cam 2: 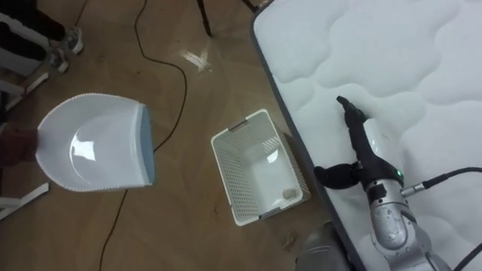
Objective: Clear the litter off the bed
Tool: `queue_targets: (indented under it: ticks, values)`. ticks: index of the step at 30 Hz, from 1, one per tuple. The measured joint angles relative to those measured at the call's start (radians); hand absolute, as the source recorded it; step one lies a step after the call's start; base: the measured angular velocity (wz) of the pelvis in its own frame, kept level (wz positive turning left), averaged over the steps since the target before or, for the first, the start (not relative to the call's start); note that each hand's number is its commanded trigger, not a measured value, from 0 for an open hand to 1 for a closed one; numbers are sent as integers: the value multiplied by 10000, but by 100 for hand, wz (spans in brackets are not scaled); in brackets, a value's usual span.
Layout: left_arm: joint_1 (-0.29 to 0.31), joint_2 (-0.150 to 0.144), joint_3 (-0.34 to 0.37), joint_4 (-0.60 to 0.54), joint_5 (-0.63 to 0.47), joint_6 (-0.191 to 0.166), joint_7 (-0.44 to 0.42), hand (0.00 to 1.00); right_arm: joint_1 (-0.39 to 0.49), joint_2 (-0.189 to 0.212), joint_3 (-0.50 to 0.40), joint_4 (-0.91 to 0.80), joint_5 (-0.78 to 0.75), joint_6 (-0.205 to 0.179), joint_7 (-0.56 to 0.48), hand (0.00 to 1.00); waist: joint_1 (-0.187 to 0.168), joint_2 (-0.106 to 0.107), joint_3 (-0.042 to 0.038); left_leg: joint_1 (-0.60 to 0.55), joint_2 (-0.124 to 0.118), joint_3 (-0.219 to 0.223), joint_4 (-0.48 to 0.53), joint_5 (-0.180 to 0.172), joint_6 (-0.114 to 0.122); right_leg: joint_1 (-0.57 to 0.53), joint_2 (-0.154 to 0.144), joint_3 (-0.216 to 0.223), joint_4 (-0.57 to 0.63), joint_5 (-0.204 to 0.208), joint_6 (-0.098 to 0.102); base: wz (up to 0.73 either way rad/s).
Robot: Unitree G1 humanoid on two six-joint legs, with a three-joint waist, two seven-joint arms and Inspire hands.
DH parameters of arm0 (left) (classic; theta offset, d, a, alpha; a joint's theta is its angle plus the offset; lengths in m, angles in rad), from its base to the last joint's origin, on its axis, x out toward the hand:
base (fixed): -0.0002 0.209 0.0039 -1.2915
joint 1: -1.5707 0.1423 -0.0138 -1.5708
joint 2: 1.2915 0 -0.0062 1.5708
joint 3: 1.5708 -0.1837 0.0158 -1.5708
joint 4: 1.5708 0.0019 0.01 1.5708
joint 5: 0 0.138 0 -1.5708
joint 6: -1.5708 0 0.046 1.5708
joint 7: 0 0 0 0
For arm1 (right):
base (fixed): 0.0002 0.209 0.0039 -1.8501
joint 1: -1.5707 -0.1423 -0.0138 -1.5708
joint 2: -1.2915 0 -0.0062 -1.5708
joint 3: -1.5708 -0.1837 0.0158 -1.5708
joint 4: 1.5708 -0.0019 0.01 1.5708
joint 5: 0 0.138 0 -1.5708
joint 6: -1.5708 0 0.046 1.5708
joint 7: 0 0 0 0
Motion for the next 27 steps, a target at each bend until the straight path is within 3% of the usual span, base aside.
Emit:
queue_targets:
  ticks: [5, 9, 12, 15, 16, 18, 27]
  values:
    - [20, -1, -319, -356, -6, -3, 118, 100, -162, -42, 156, 128, 320, -42, -164, 0, -7, -199, 104, -31, 14, -1, -7, -9, 6, 15, -4, -11, 15, -17, 24, 6]
    - [543, -142, -394, -1261, 261, -13, 580, 100, -176, -6, 499, 357, 423, -46, -226, 0, 35, -700, 67, -29, 190, -15, 92, -18, -13, 135, 127, -120, -151, 46, -54, -1]
    - [1319, -494, -287, -2382, 283, -9, 976, 100, 36, 92, 595, 501, 543, -40, -336, 0, 188, -1035, -65, -17, 421, -94, 166, -50, -75, 306, 313, -241, -526, 232, -141, -10]
    - [2364, -1049, 109, -3339, 253, -297, 1376, 100, 304, 294, 583, 532, 787, -20, -633, 0, 736, -1420, -261, 88, 689, -75, 168, -132, -219, 455, 681, -63, -940, 466, -231, -39]
    - [2665, -1210, 278, -3602, 236, -455, 1401, 100, 395, 338, 569, 535, 795, -19, -764, 0, 866, -1468, -285, 92, 785, -240, 196, -157, -262, 573, 819, -61, -1195, 603, -251, -36]
    - [2887, -1371, 449, -3854, 217, -694, 1403, 100, 626, 338, 434, 553, 785, -14, -902, 0, 1094, -1484, -294, 214, 908, -484, 160, -185, -314, 877, 1021, -82, -1608, 774, -266, -25]
    - [4364, -1771, 2574, -4909, -1658, -1511, 2202, 100, 1765, 479, -14, 512, 1312, -7, -1671, 0, 1544, -2024, -582, 2035, 970, -465, -787, -210, -364, 2531, 1317, 185, -2590, 972, -207, -19]
